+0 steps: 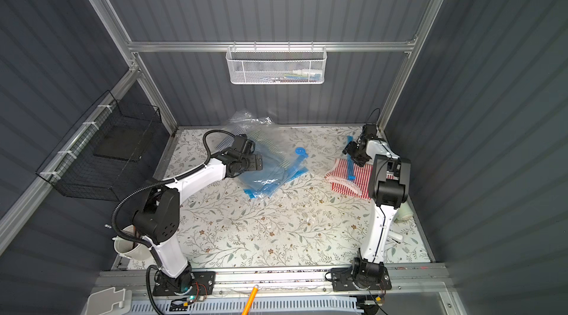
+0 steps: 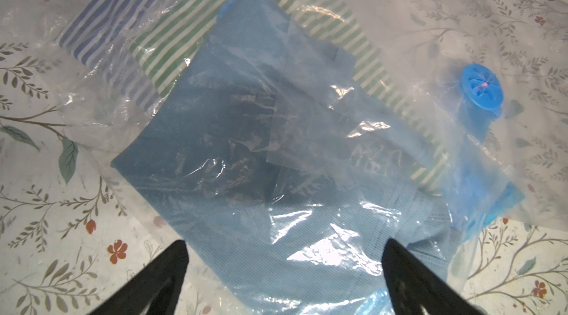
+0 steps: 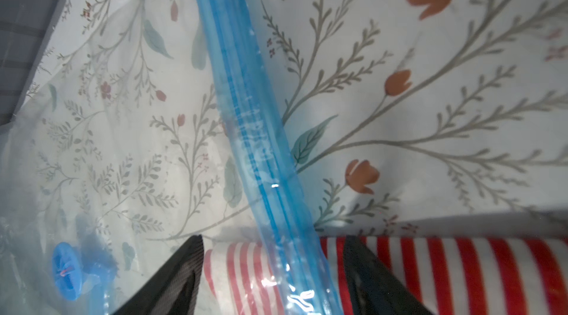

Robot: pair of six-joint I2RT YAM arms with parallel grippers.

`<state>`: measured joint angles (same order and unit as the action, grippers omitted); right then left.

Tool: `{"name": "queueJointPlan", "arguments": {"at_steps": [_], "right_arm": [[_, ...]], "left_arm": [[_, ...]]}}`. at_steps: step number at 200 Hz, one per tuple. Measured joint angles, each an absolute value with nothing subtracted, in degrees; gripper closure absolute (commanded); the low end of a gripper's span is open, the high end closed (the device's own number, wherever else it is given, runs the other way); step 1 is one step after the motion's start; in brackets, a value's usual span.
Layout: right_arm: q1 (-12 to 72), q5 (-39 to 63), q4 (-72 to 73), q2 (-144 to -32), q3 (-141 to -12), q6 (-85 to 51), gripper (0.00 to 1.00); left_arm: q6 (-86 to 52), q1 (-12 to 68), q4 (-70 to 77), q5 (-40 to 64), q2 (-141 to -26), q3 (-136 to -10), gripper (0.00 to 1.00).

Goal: Take the tank top out of the vacuum bag
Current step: Move the vacuum bag to the corner of the board.

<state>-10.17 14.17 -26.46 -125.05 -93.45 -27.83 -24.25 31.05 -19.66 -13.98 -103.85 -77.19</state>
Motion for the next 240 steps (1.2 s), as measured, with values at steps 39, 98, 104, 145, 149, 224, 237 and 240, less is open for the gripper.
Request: {"name": "queueJointPlan", "arguments": {"at_steps": [39,98,104,145,149,224,237,240], "right_arm": [[-11.22,20.29,-24.40,-125.10,-92.42,-28.21,0.38],[-11.79,28.38,-19.55,-124.84,-89.80,-28.47,0.42],[-11.77,29.19,-19.14,-124.88,-89.80,-28.49,0.42],[-11.70,32.93,-16.62,-125.12,-89.80,-29.36,0.43],[-11.70,33.36,-16.36,-125.21,-89.80,-29.45,0.42],[-10.28,32.14,-26.22,-132.51,-101.58,-27.14,0.34],[-9.89,32.34,-27.51,-133.43,-103.28,-26.55,0.37],[-9.76,32.47,-27.81,-133.64,-103.59,-26.50,0.38]], "left_arm": [[-24.27,31.05,-19.68,-13.34,-103.70,-77.19,0.00],[-24.86,31.05,-19.66,-12.08,-103.70,-77.19,0.00],[-24.91,31.05,-19.66,-11.97,-103.70,-77.19,0.00],[-25.12,31.05,-19.68,-11.86,-103.70,-77.19,0.00],[-25.12,31.05,-19.68,-11.86,-103.70,-77.19,0.00],[-25.17,31.05,-19.68,-11.35,-103.72,-77.41,0.00],[-25.17,31.05,-19.68,-11.27,-103.72,-77.47,0.00],[-25.17,31.05,-19.68,-11.27,-103.72,-77.52,0.00]]}}
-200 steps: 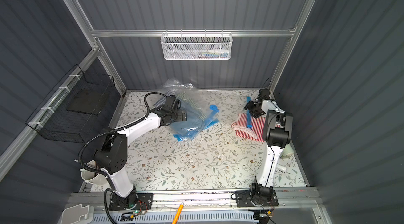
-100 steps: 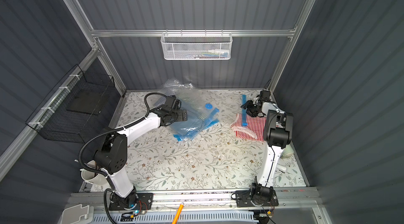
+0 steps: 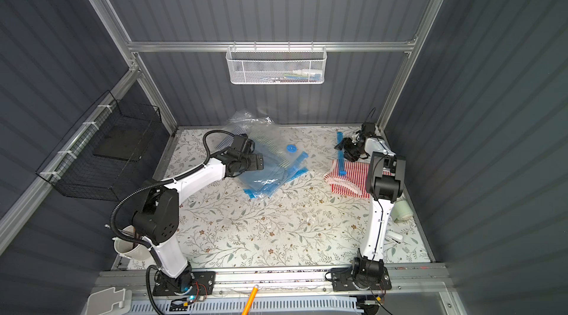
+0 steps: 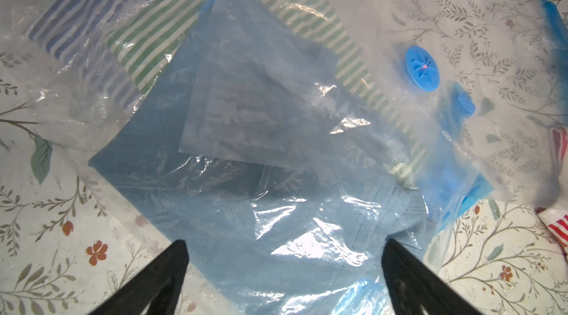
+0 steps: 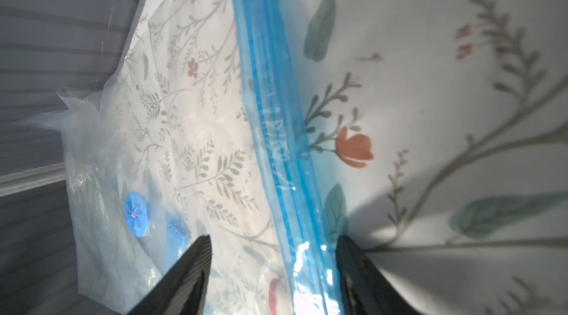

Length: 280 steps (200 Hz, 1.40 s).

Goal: Take the tank top out of the vacuum bag
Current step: Move the vacuum bag to the corner of the board.

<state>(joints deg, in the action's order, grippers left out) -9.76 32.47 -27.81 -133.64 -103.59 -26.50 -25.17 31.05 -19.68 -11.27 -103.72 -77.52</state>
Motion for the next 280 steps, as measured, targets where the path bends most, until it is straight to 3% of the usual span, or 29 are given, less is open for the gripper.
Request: {"name": "queueJointPlan", "arguments": {"at_steps": [20,65,155,201,280], "right_arm": [[-9.26,33.19,-29.21,-134.45,-104.47,-25.52,0.49],[-8.19,34.57,-30.83,-134.54,-105.69,-23.86,1.00],[-8.36,32.95,-28.93,-134.54,-108.75,-25.50,1.00],[-11.05,28.23,-23.05,-131.79,-104.09,-30.35,1.00],[-16.27,10.15,-15.49,-125.67,-102.80,-33.10,1.00]], "left_arm": [[-25.17,31.05,-19.68,-11.03,-103.72,-77.52,0.00],[-25.17,31.05,-19.68,-10.57,-103.72,-77.54,0.00],[-25.12,31.05,-19.73,-10.41,-103.72,-77.56,0.00],[-25.10,31.05,-19.73,-10.46,-103.72,-77.62,0.00],[-25.02,31.05,-19.92,-11.22,-103.72,-77.62,0.00]]}}
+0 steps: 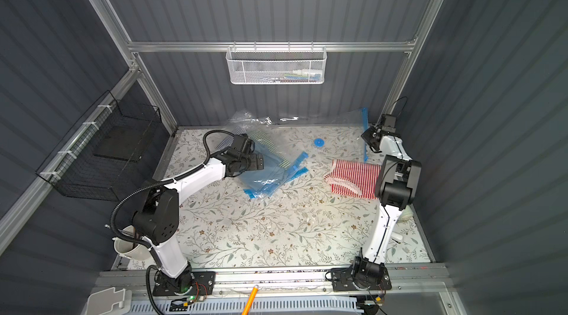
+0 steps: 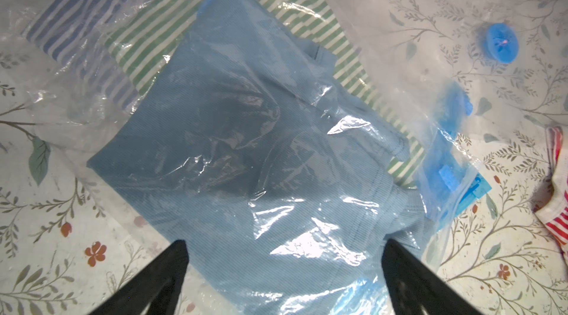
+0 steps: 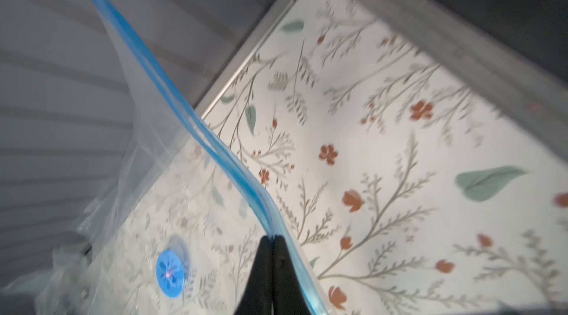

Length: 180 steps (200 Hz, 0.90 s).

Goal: Take the tank top out of the vacuum bag
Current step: Move the vacuum bag to the corner of the board.

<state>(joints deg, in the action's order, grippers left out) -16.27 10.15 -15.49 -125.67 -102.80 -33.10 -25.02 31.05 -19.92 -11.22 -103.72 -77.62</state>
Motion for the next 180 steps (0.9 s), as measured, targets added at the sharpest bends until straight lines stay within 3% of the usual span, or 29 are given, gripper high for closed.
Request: {"name": "queueJointPlan", "arguments": {"at_steps": [25,30,38,44,72,135,180], "right_arm": [[-16.19,6.70,-14.31,-125.86,-105.69,-30.96,0.99],[-16.14,6.02,-14.09,-125.97,-106.37,-30.30,0.84],[-16.05,5.19,-13.61,-126.06,-107.13,-29.52,0.49],[-15.97,4.58,-13.13,-126.06,-107.57,-28.69,0.32],[-15.70,2.50,-11.66,-126.04,-107.57,-25.52,0.02],[-10.85,-2.79,-9.96,-114.37,-90.43,-23.22,0.01],[-4.69,3.81,-8.03,-105.51,-79.59,-27.22,0.01]], "left_arm": [[-24.82,31.05,-19.99,-11.51,-103.72,-77.62,0.00],[-24.82,31.05,-19.99,-11.53,-103.72,-77.60,0.00],[-24.82,31.05,-19.99,-11.53,-103.72,-77.60,0.00],[-24.82,31.05,-19.99,-11.53,-103.72,-77.58,0.00],[-24.64,31.05,-20.23,-11.77,-103.72,-77.12,0.00],[-22.13,31.05,-21.76,-12.60,-102.94,-76.47,0.00],[-18.17,33.01,-23.20,-11.40,-102.45,-76.49,0.00]]}}
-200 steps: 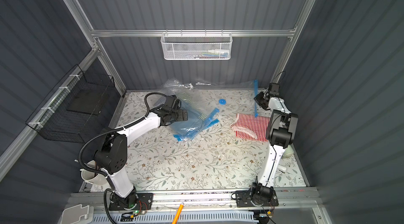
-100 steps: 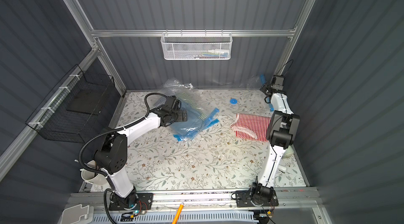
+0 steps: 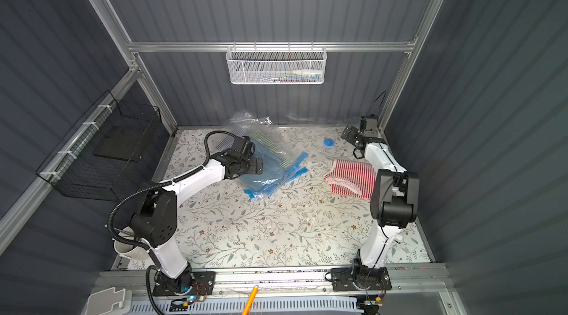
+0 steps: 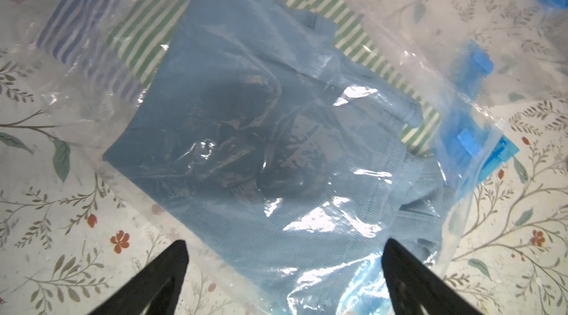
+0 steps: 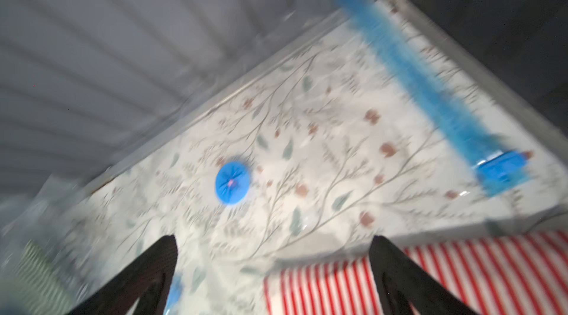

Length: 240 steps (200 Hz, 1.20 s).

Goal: Take the tank top out of the vacuum bag
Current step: Move the vacuum bag to the corner of the board, then open the vacuum bag.

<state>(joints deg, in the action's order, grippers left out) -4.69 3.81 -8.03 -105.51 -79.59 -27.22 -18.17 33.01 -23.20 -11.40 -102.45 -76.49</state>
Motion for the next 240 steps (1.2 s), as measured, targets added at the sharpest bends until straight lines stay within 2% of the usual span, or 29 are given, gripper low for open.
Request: {"name": "queueJointPlan", "arguments": {"at_steps": [47,79,129,193,240], "right_arm": [[-3.01,14.61,-6.35,-99.24,-66.30,-32.67,0.01],[-3.01,20.86,-3.73,-91.72,-55.44,-35.90,0.01],[-2.96,28.27,3.36,-82.61,-39.22,-41.80,0.01],[-2.72,33.01,9.50,-79.11,-31.94,-46.09,0.01],[-2.68,35.27,14.06,-81.14,-31.05,-48.69,0.01]], "left_arm": [[-12.19,41.89,-23.44,-11.33,-101.84,-75.46,0.00],[-9.65,42.61,-20.69,-10.59,-99.83,-71.68,0.01],[-5.91,44.40,-19.22,-10.57,-101.97,-71.29,0.13],[-5.69,45.80,-17.72,-14.72,-105.58,-70.70,0.18],[-5.67,45.84,-14.98,-18.35,-107.31,-70.08,0.16]]}}
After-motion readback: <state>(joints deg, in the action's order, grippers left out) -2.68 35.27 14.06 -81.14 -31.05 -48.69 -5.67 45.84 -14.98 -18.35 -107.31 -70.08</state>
